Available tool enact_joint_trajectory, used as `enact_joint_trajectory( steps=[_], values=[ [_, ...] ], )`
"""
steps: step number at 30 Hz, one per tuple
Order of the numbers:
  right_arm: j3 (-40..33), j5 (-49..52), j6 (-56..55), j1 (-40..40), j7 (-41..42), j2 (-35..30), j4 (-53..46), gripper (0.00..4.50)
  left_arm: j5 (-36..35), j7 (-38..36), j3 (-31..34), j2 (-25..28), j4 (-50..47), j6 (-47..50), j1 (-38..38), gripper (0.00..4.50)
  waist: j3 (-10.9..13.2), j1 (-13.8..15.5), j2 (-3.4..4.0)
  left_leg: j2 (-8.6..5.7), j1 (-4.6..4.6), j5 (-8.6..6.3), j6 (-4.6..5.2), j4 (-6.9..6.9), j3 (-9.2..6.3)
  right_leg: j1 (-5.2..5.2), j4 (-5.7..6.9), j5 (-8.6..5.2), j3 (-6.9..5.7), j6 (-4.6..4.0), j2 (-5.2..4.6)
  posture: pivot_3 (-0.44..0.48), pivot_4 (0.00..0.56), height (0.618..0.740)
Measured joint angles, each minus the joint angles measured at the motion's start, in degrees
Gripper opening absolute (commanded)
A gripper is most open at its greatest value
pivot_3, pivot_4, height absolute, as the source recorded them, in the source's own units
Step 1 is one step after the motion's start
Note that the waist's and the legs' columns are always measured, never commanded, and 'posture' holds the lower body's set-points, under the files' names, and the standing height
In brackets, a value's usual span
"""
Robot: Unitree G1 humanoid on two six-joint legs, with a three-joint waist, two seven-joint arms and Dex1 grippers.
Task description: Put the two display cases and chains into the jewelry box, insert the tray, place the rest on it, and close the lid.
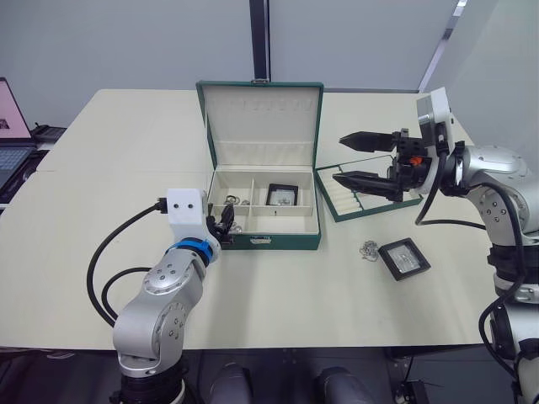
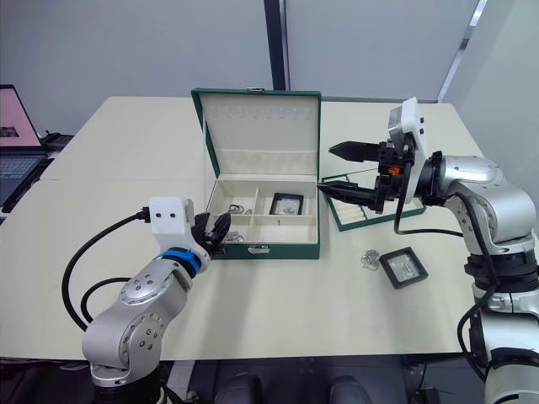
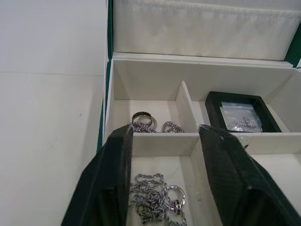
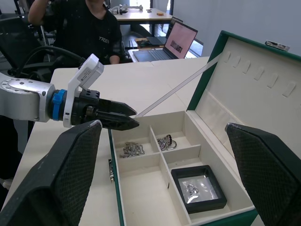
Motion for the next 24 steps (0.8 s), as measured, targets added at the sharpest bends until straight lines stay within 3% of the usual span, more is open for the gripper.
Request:
enact_joint_trajectory(
  steps=[4, 10, 14, 18, 24],
  values=[
    [0.0, 0.0, 0.0, 0.0, 0.0, 0.0, 0.0, 4.5, -0.6, -1.8, 0.2, -0.3, 0.0, -0.8, 0.3, 4.44, 0.0, 0.0, 0.0, 0.0, 0.0, 0.0, 0.0, 0.0, 0.0, 0.0, 0.0, 0.0, 0.0, 0.0, 0.0, 0.0, 0.15, 0.74],
    [0.0, -0.2, -0.1, 0.0, 0.0, 0.0, 0.0, 4.5, -5.0, -7.2, 2.1, 0.6, 0.2, -3.4, 0.3, 4.48, 0.0, 0.0, 0.0, 0.0, 0.0, 0.0, 0.0, 0.0, 0.0, 0.0, 0.0, 0.0, -0.01, 0.0, 0.0, 0.0, 0.15, 0.74],
    [0.0, -0.6, -0.3, 0.4, 0.0, 0.0, 0.3, 4.5, -9.3, -13.9, 1.7, 4.0, 0.1, -4.3, 0.3, 4.48, 0.0, 0.0, 0.0, 0.0, 0.0, 0.0, 0.0, 0.0, 0.0, 0.0, 0.0, 0.0, -0.01, 0.0, 0.0, 0.0, 0.15, 0.74],
    [-0.2, -0.7, -0.2, 2.8, -0.5, -0.6, 0.4, 4.5, -13.4, -21.6, 3.8, 11.7, 0.2, -5.9, 0.8, 4.48, 0.0, 0.0, 0.01, 0.01, 0.0, 0.0, 0.0, -0.02, 0.0, -0.02, 0.0, 0.0, -0.01, 0.0, 0.01, 0.0, 0.15, 0.74],
    [-3.5, -2.1, -1.3, 12.1, 0.2, -6.9, 0.9, 4.5, -15.7, -33.5, 16.1, 26.5, 8.7, -12.0, 4.7, 4.48, 0.0, 0.0, 0.02, 0.0, 0.01, -0.01, 0.0, -0.06, 0.02, -0.05, -0.08, 0.0, -0.02, 0.0, 0.0, 0.0, 0.15, 0.74]
  ],
)
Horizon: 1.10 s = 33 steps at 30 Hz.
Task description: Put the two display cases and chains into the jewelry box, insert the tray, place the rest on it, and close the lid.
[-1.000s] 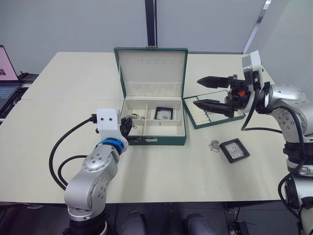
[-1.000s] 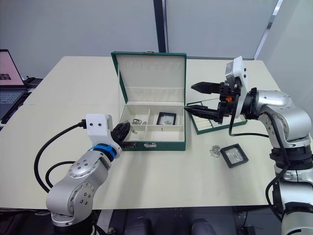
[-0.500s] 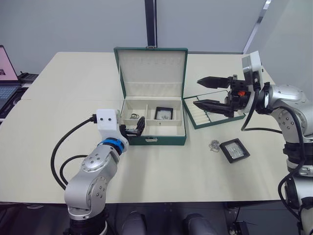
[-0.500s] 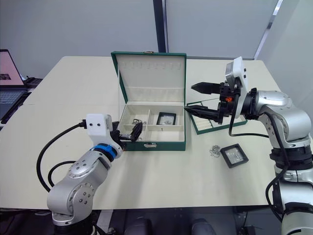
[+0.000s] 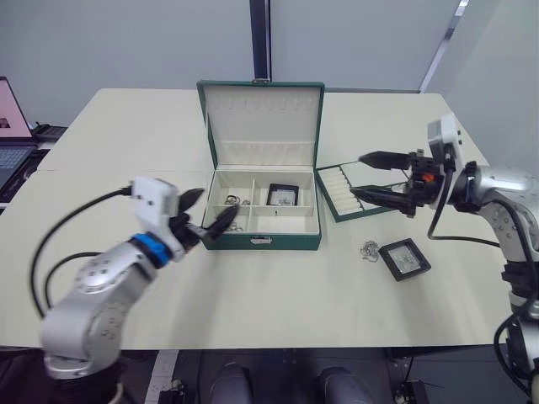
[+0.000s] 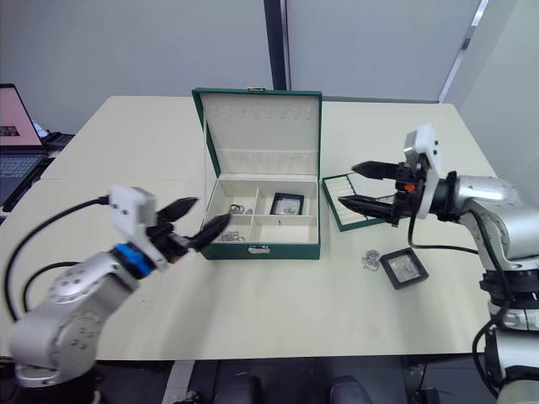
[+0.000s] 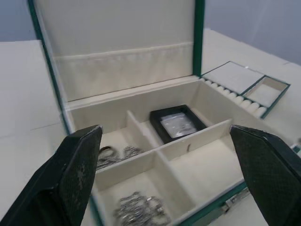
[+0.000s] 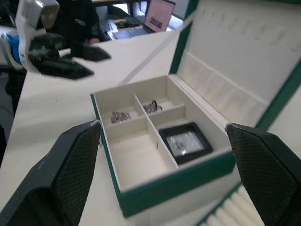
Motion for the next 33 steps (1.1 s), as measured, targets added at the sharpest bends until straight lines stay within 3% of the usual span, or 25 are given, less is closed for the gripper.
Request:
enact_joint_trajectory(
  steps=[5, 9, 21, 33],
  values=[
    [-5.5, -2.2, -3.0, 9.3, 0.6, -4.7, 4.0, 4.5, 2.8, -10.8, 8.1, 10.6, 14.1, -9.3, 5.9, 4.48, 0.0, 0.0, 0.04, -0.01, 0.01, -0.01, 0.01, -0.02, 0.04, -0.03, -0.02, -0.01, -0.02, -0.01, -0.03, 0.0, 0.15, 0.74],
    [-9.8, -4.1, -6.4, 14.6, 0.2, -6.0, 9.2, 4.5, 5.7, -16.3, 11.7, 15.2, 23.9, -16.8, 7.9, 4.48, 0.1, -0.1, 0.06, -0.01, 0.03, -0.02, 0.02, -0.02, 0.05, -0.04, 0.01, -0.01, -0.02, -0.02, -0.03, 0.0, 0.15, 0.74],
    [-14.9, -6.8, -13.6, 22.0, -2.4, -5.3, 17.6, 4.5, 7.1, -22.8, 12.6, 17.8, 39.3, -26.3, 6.8, 4.48, 0.1, -0.2, 0.07, 0.02, 0.02, -0.02, 0.02, -0.07, 0.09, -0.07, 0.06, -0.01, -0.02, -0.02, -0.02, 0.0, 0.15, 0.74],
    [-14.1, -8.0, -17.3, 22.1, -2.0, -5.2, 19.1, 4.5, 7.0, -23.5, 12.0, 18.2, 39.9, -26.6, 5.7, 4.48, 0.1, -0.2, 0.08, 0.03, 0.03, -0.02, 0.01, -0.04, 0.1, -0.06, 0.09, -0.01, -0.02, -0.02, -0.01, 0.0, 0.15, 0.74]
  ],
)
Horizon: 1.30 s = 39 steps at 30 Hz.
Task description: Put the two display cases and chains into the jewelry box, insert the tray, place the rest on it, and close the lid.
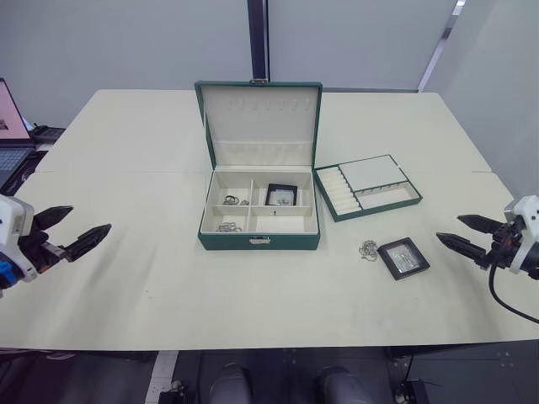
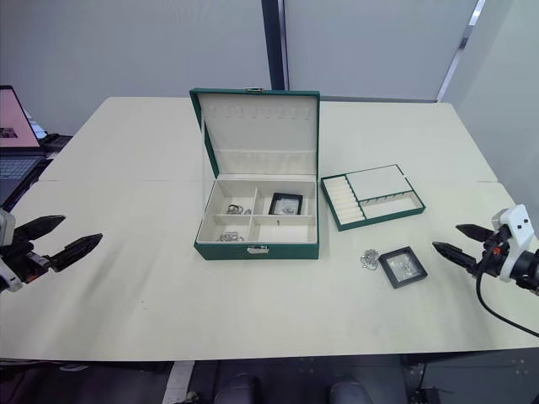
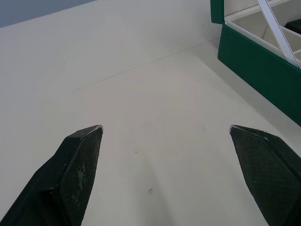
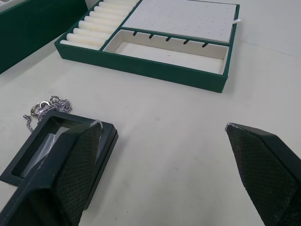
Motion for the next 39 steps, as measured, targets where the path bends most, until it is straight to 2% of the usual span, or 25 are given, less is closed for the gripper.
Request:
enact_joint_trajectory(
  steps=[8, 12, 17, 23, 28, 31, 34, 36, 39],
  values=[
    [0.8, 0.0, 0.1, -1.7, 0.6, 0.0, 0.0, 4.5, -0.2, 1.5, -0.2, -1.7, -1.2, 0.7, -0.6, 4.48, 0.0, 0.0, 0.0, 0.0, -0.01, 0.0, 0.0, 0.0, 0.0, 0.01, 0.0, 0.0, -0.01, 0.0, 0.0, 0.0, 0.15, 0.74],
    [1.0, 0.3, 1.5, -2.1, 2.0, -0.1, -1.2, 4.5, -1.3, 1.2, -1.4, -2.0, -4.9, 3.2, 0.2, 4.48, 0.0, 0.0, 0.0, 0.0, 0.0, 0.01, -0.01, 0.04, -0.01, 0.02, 0.04, 0.0, -0.01, 0.0, 0.0, 0.0, 0.15, 0.74],
    [2.3, 1.9, 4.6, -3.1, 5.7, -1.8, -7.2, 4.5, -4.5, 0.7, -3.6, -2.2, -12.9, 7.7, 0.4, 4.48, 0.0, 0.1, 0.0, 0.0, -0.02, 0.0, -0.01, 0.04, -0.01, 0.04, 0.03, 0.0, -0.01, 0.0, 0.0, 0.0, 0.15, 0.74],
    [4.2, 5.2, 8.9, -0.6, 12.1, -6.6, -19.3, 4.5, -9.2, -2.8, -9.3, -1.1, -22.8, 12.6, -1.9, 4.48, 0.0, 0.3, 0.01, 0.0, -0.01, 0.01, -0.01, 0.05, -0.11, 0.07, 0.02, 0.0, -0.06, 0.0, 0.02, 0.0, 0.15, 0.74],
    [9.1, 4.8, 8.5, -2.6, 17.9, -8.9, -23.7, 4.5, -10.7, -7.0, -18.5, -0.7, -28.3, 13.5, -8.2, 4.48, 0.0, 0.2, 0.01, -0.02, -0.01, 0.0, 0.0, 0.13, -0.11, 0.1, 0.02, 0.0, -0.04, 0.01, 0.02, 0.0, 0.15, 0.74],
    [13.6, 1.2, 3.0, -5.9, 21.0, -8.9, -21.5, 4.5, -9.9, -9.3, -26.6, -3.3, -31.4, 12.0, -10.5, 4.48, 0.0, 0.2, 0.03, -0.02, -0.01, 0.0, 0.0, 0.13, -0.1, 0.08, 0.0, 0.0, -0.01, 0.01, 0.05, 0.0, 0.15, 0.74],
    [19.5, -6.0, -8.9, -7.8, 25.8, -9.2, -15.3, 4.5, -5.6, -11.4, -34.8, -7.6, -31.9, 6.5, -11.3, 4.48, 0.0, 0.2, 0.04, -0.02, 0.0, 0.0, 0.0, 0.2, -0.09, 0.08, -0.02, 0.0, 0.0, 0.0, 0.06, 0.0, 0.15, 0.74],
    [22.7, -9.1, -15.5, -8.6, 27.7, -9.2, -10.9, 4.5, -2.9, -12.0, -38.5, -10.0, -30.8, 3.0, -11.4, 4.48, 0.0, 0.2, 0.04, -0.02, 0.01, 0.01, 0.01, 0.22, -0.07, 0.09, -0.01, 0.01, 0.04, 0.0, 0.06, 0.0, 0.15, 0.74],
    [27.1, -11.7, -24.6, -11.3, 28.0, -9.5, -4.5, 4.5, -0.2, -11.8, -40.6, -13.6, -28.8, -1.8, -11.4, 4.48, 0.0, 0.0, 0.07, -0.01, 0.09, 0.01, 0.02, 0.23, 0.01, 0.12, 0.02, 0.02, 0.14, -0.02, 0.06, 0.0, 0.15, 0.74]
  ],
)
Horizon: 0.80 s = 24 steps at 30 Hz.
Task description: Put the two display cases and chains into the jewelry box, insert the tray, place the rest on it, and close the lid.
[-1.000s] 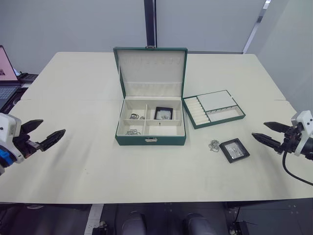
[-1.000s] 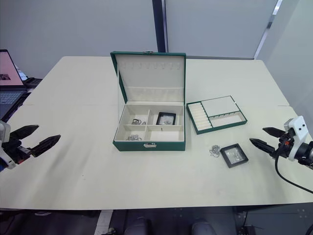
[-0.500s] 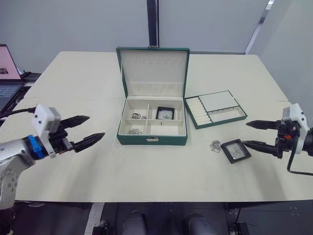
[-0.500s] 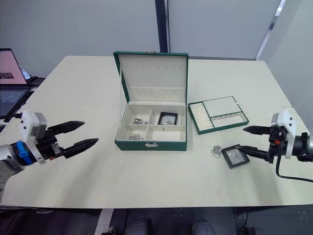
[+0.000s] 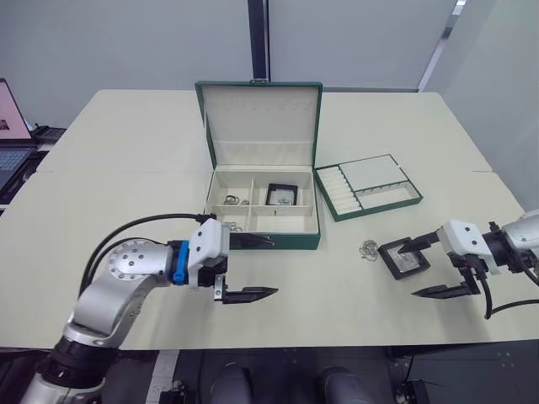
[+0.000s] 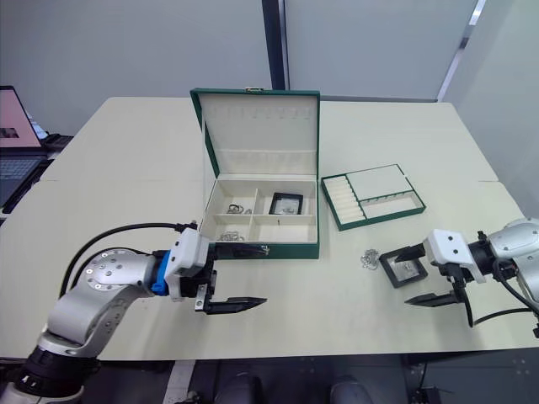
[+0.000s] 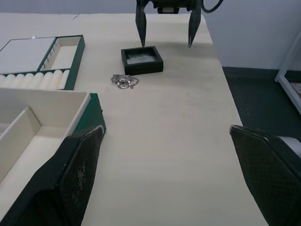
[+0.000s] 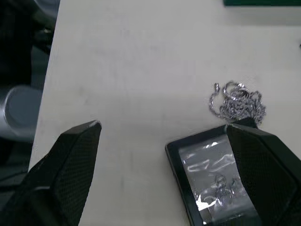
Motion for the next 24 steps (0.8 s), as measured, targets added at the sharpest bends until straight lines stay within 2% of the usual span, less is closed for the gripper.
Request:
enact_joint_trajectory(
  steps=[5, 15, 18, 23, 24],
  values=[
    [6.6, -2.2, -11.0, -6.6, 0.1, -0.5, 9.9, 4.5, 1.8, 0.5, -1.3, -1.6, 0.4, -4.7, 2.3, 4.48, 0.0, -0.1, 0.02, 0.02, 0.14, 0.0, 0.0, 0.0, 0.25, 0.01, -0.01, 0.0, 0.28, 0.0, 0.01, 0.0, 0.15, 0.74],
    [16.0, -4.0, -18.6, -14.0, 0.1, -0.4, 20.5, 4.5, 2.8, 0.4, -2.4, -1.4, -0.8, -6.3, 5.6, 4.48, 0.0, 0.0, 0.03, 0.05, 0.41, 0.0, 0.01, 0.0, 0.64, 0.03, 0.04, 0.01, 0.6, 0.0, -0.03, 0.0, 0.15, 0.74],
    [17.4, -4.1, -19.5, -14.9, 0.1, -0.1, 22.4, 3.9, 3.3, 0.9, -3.1, -1.6, -1.3, -6.3, 5.8, 4.5, 0.0, -0.1, 0.03, 0.06, 0.44, 0.0, 0.01, 0.0, 0.72, 0.03, 0.04, 0.0, 0.66, 0.0, -0.03, 0.0, 0.15, 0.74],
    [18.4, -4.5, -20.8, -16.4, 0.1, 0.7, 24.5, 2.42, 4.1, 2.1, -3.5, -1.7, -2.0, -6.1, 6.2, 4.5, 0.0, -0.1, 0.04, 0.08, 0.56, 0.0, 0.01, 0.01, 0.89, 0.03, 0.06, 0.01, 0.78, 0.0, -0.02, 0.0, 0.15, 0.74],
    [18.6, -4.5, -20.9, -16.8, 0.1, 0.7, 24.7, 2.42, 4.1, 2.2, -3.5, -1.7, -2.0, -6.0, 6.2, 4.5, 0.0, -0.1, 0.04, 0.09, 0.58, 0.0, 0.01, 0.01, 0.93, 0.03, 0.06, 0.01, 0.8, 0.0, -0.02, 0.0, 0.15, 0.74]
  ],
)
